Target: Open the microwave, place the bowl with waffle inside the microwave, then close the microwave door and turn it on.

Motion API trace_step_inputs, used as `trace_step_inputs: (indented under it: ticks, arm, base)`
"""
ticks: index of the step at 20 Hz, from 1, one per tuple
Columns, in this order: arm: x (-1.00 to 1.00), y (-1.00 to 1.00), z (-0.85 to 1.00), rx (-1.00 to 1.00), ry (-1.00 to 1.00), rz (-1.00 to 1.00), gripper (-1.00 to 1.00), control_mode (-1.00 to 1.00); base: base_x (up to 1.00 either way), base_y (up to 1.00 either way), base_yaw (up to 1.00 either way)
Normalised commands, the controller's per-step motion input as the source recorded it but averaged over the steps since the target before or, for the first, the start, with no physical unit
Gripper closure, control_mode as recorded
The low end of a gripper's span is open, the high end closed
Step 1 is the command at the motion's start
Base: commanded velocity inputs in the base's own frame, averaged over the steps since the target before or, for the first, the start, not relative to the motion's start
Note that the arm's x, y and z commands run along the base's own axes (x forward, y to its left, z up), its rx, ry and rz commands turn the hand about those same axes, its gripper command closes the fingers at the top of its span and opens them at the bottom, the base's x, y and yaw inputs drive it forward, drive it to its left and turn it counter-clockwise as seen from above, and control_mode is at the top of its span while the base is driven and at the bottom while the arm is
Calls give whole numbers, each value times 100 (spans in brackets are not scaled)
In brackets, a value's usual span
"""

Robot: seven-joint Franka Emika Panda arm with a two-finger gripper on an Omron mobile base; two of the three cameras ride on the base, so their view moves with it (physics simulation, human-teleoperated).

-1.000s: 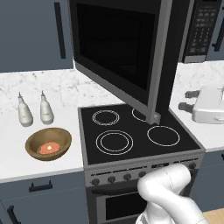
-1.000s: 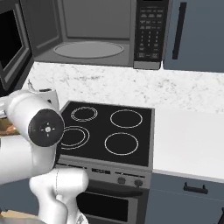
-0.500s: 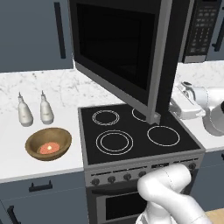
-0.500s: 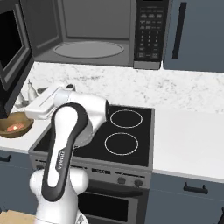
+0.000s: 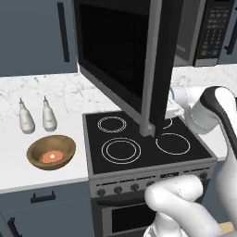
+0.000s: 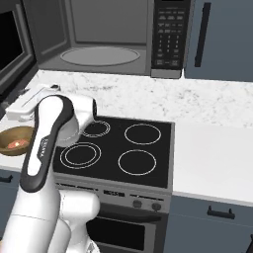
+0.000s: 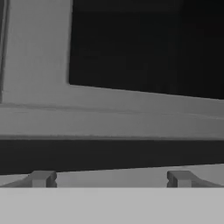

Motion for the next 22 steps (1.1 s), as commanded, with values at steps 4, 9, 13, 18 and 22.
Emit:
trace_step_inputs:
  ticks: [4,9,13,18,22]
  arm:
    - [-11,90,5,-7,10,0,-100,-100]
    - [-2,65,0,-5,14,0,-100,-100]
    - [10,-1,4,0,25,0,-100,-100]
    - [1,-43,0,0,32,-1,100,-100]
    - [0,-14,-14,0,23,-5,100,-100]
  base:
    - [0,0,0]
    - [0,0,0]
    - [0,0,0]
    - [0,0,0]
    - [0,0,0]
